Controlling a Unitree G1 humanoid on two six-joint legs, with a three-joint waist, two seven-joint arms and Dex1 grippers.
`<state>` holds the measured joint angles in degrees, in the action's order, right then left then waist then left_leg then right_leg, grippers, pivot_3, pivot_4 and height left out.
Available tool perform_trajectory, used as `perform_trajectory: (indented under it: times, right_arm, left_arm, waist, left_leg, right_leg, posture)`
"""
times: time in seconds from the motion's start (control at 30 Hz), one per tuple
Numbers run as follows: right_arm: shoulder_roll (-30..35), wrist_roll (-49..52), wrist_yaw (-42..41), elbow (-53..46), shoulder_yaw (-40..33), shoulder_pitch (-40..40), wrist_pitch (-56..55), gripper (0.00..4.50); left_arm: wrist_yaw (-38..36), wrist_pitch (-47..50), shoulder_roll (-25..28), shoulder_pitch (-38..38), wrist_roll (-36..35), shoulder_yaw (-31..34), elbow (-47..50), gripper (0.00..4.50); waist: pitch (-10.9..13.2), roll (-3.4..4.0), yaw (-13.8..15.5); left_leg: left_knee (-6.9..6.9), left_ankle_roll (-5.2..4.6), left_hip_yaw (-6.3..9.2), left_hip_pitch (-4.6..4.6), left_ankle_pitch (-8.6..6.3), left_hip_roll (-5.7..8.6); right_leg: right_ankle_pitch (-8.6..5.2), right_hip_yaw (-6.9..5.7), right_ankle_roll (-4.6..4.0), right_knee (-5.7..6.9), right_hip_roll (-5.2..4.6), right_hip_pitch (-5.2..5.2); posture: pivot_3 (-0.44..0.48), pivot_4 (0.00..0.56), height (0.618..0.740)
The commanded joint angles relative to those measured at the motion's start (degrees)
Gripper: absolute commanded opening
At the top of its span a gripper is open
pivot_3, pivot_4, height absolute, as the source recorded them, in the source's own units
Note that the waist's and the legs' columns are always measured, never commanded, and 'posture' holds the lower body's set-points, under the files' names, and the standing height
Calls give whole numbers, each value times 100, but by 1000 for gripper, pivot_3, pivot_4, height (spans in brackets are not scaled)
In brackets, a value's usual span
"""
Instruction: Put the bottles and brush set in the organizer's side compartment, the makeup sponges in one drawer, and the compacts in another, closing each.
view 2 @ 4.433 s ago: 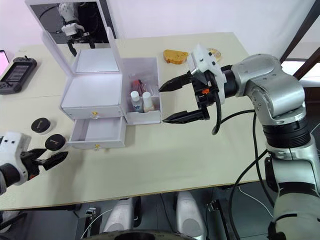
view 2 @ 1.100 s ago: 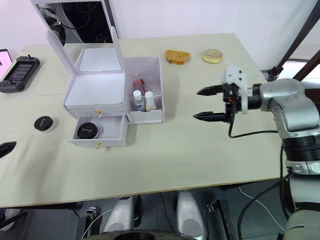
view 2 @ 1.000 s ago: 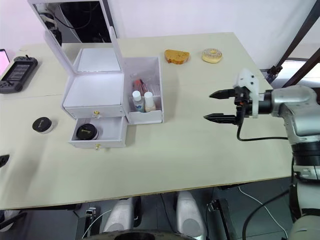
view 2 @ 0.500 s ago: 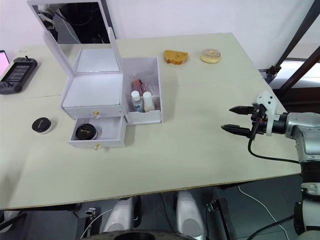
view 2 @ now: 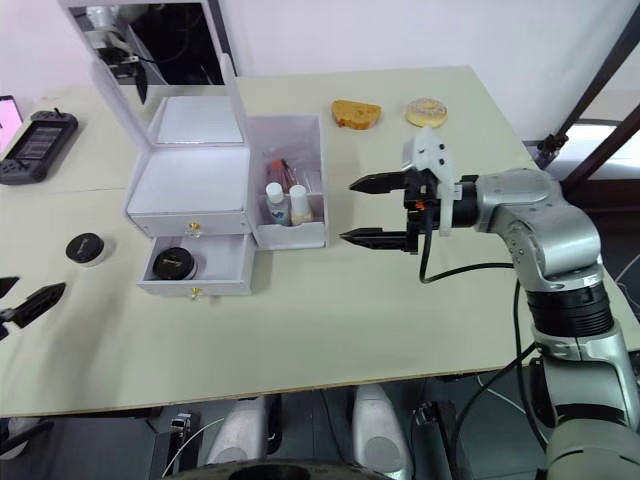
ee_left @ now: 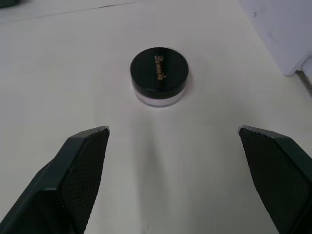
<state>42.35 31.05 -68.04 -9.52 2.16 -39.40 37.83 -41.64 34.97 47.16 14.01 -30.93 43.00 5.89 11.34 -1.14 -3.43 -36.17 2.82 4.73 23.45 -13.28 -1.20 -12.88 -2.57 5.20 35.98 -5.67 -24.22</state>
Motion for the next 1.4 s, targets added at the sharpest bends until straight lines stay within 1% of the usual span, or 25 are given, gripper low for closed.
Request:
perform_trajectory:
  times: [0.03,0.07,0.1,0.13,0.2,0.27,0.43,0.53,0.67,0.87,0.97,1.07,1.1,1.17,1.23,1.4]
  right_arm:
    - [-2,212,180,-335,-44,-253,342,4500]
    - [-23,200,292,-303,-21,-345,489,4500]
    - [-19,205,355,-294,-11,-403,601,4500]
    - [20,196,356,-317,9,-423,630,4500]
    - [64,191,345,-363,18,-418,632,4500]
    - [76,172,396,-383,10,-438,641,4500]
    - [72,238,533,-502,-30,-532,734,4500]
    - [85,274,588,-573,-72,-556,753,4500]
    - [115,340,683,-617,-129,-621,878,4500]
    - [176,400,779,-649,-168,-704,988,4500]
    - [213,392,780,-685,-160,-701,969,4500]
    - [254,357,798,-721,-166,-665,939,4500]
    - [266,357,801,-742,-173,-646,936,4500]
    - [277,365,806,-765,-179,-626,935,4500]
    - [313,376,829,-802,-210,-587,957,4500]
    - [349,373,806,-841,-214,-487,891,4500]
  left_arm:
    - [257,103,26,-268,47,-135,131,4471]
    - [412,157,9,-433,121,-272,49,4471]
    - [529,177,-6,-572,188,-397,-25,4471]
    - [628,224,-25,-705,226,-501,-95,4471]
    - [772,313,-38,-938,287,-653,-235,4471]
    - [906,350,-45,-1259,388,-894,-472,4471]
    - [1066,306,-56,-1947,676,-1432,-1181,4471]
    - [1003,78,-76,-2260,848,-1689,-1636,4471]
    - [963,-280,-164,-2926,1085,-2084,-2455,4471]
    - [842,-710,-278,-3769,1374,-2465,-3591,4471]
    - [800,-907,-318,-4097,1508,-2603,-4027,4471]
    - [718,-973,-347,-4303,1563,-2689,-4240,4471]
    - [701,-959,-340,-4320,1592,-2719,-4257,4233]
    - [682,-952,-330,-4334,1636,-2747,-4283,3621]
    - [625,-782,-281,-4210,1609,-2745,-4051,2681]
    - [568,-246,-17,-3978,1481,-2573,-3321,2682]
  waist:
    - [7,14,-22]
    - [10,19,-15]
    - [10,19,46]
    - [11,26,109]
    - [14,32,162]
    - [15,33,196]
    - [15,33,236]
    - [15,33,242]
    - [15,32,276]
    - [14,30,265]
    - [14,30,264]
    - [13,30,269]
    - [14,30,266]
    - [13,30,266]
    - [13,30,265]
    - [14,30,252]
  left_leg:
    - [1,1,98,2,2,67]
    - [7,-2,238,-1,5,148]
    - [3,0,322,-8,9,192]
    - [1,13,306,-7,15,185]
    - [18,22,295,-7,21,166]
    - [18,24,282,-7,22,146]
    - [8,25,253,-11,22,141]
    - [7,27,244,-12,23,141]
    - [8,28,243,-11,24,140]
    - [9,38,237,-10,29,140]
    - [10,38,237,-12,30,140]
    - [9,43,237,-12,33,140]
    - [9,44,237,-12,33,140]
    - [9,45,237,-12,34,140]
    - [10,46,236,-12,34,140]
    - [12,46,235,-12,34,140]
  right_leg:
    - [-44,-41,35,35,-31,12]
    - [-72,-88,42,51,-53,40]
    - [-108,-106,44,84,-67,38]
    - [-120,-101,19,122,-68,23]
    - [-109,-92,-17,131,-50,-2]
    - [-104,-79,-30,130,-27,-10]
    - [-95,-59,-43,120,-22,-13]
    - [-93,-50,-44,118,-22,-13]
    - [-92,-50,-43,119,-22,-15]
    - [-85,-47,-31,118,-23,-16]
    - [-85,-48,-31,121,-22,-16]
    - [-84,-47,-28,122,-22,-16]
    - [-83,-46,-26,121,-23,-16]
    - [-82,-45,-25,121,-22,-16]
    - [-81,-45,-24,121,-23,-16]
    - [-81,-42,-24,118,-23,-16]
  posture:
    - [0,150,740]
    - [0,150,740]
    - [0,150,740]
    - [0,150,740]
    - [0,150,740]
    - [0,150,740]
    - [0,150,740]
    - [0,150,740]
    - [0,150,740]
    - [0,150,740]
    - [0,150,740]
    - [0,150,740]
    - [0,150,740]
    - [0,150,740]
    - [0,150,740]
    - [0,150,740]
